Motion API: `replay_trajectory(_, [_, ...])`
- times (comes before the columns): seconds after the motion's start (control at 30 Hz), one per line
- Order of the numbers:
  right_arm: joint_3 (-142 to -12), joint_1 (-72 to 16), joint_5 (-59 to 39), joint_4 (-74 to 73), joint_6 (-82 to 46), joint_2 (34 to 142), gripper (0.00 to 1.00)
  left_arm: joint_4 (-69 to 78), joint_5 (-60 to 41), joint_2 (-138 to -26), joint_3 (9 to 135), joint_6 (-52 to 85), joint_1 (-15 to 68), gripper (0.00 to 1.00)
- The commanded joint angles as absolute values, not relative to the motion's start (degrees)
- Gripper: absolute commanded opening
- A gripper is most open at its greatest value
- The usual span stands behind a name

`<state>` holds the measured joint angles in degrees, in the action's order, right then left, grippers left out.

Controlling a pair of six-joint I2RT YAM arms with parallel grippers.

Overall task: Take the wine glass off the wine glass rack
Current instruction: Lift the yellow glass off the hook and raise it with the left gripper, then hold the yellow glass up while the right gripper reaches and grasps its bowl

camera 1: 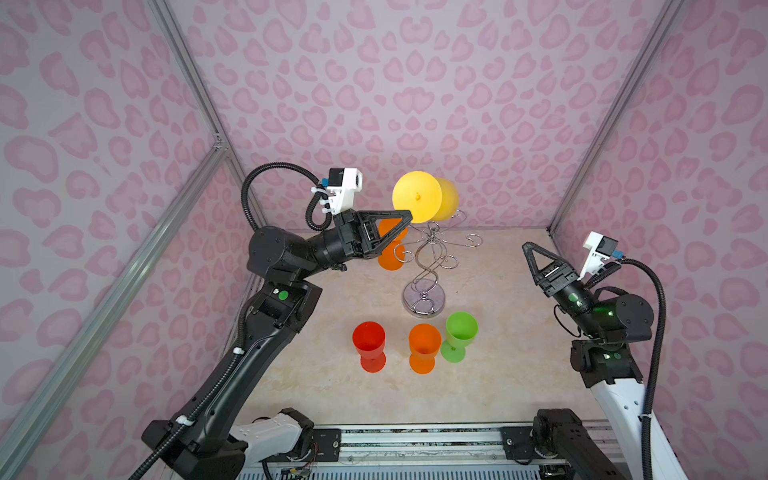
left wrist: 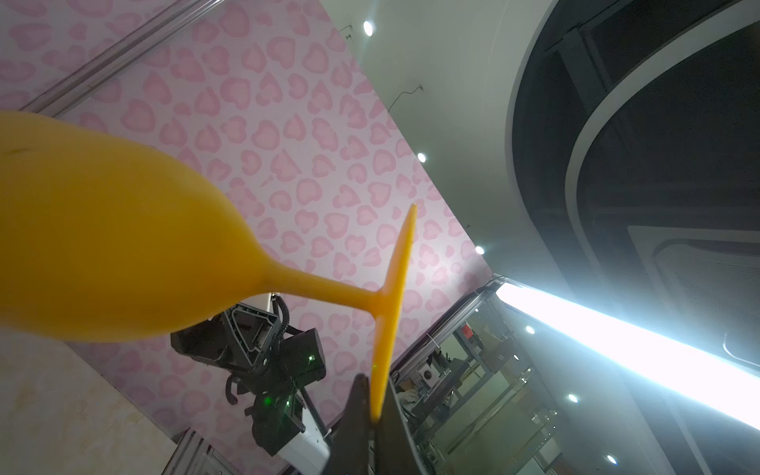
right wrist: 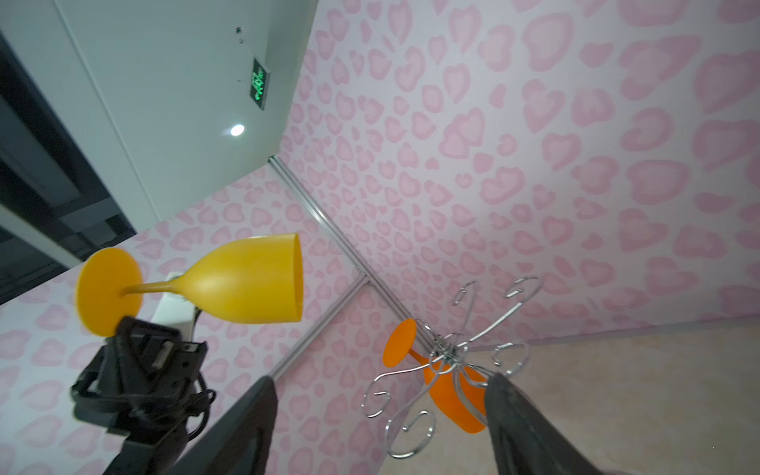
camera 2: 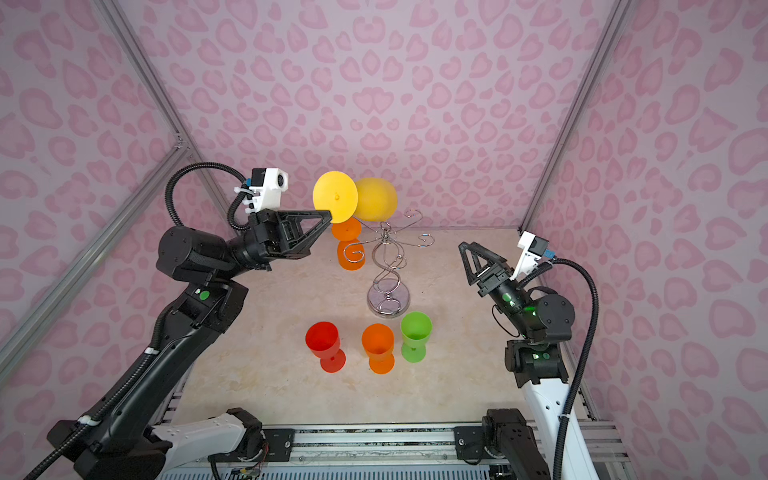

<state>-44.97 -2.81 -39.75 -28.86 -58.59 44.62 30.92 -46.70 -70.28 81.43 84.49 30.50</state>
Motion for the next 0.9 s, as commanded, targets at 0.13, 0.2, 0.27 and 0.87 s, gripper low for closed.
replay_trajectory(0.13, [-47.14, -10.79, -41.91, -49.44, -63.38, 53.32, 0.79, 56.33, -44.4, -77.06, 81.23, 96.73, 34.37, 0.02])
replay_trajectory(0.2, [-47.23, -11.59, -42.26, -54.79, -65.43, 55.89, 0.79, 58.21, -43.51, -78.07, 80.39, 97.88, 35.2, 0.02])
replay_trajectory(0.27, [-47.44, -11.69, -42.53, -60.2, -68.01, 58.2, 0.79, 59.58, -42.26, -78.65, 78.8, 98.52, 35.92, 0.02])
replay_trajectory(0.87, [-51.06, -12.12, -44.21, -77.53, -75.91, 70.09, 0.75, 67.69, -38.76, -83.38, 74.64, 105.76, 37.31, 0.02])
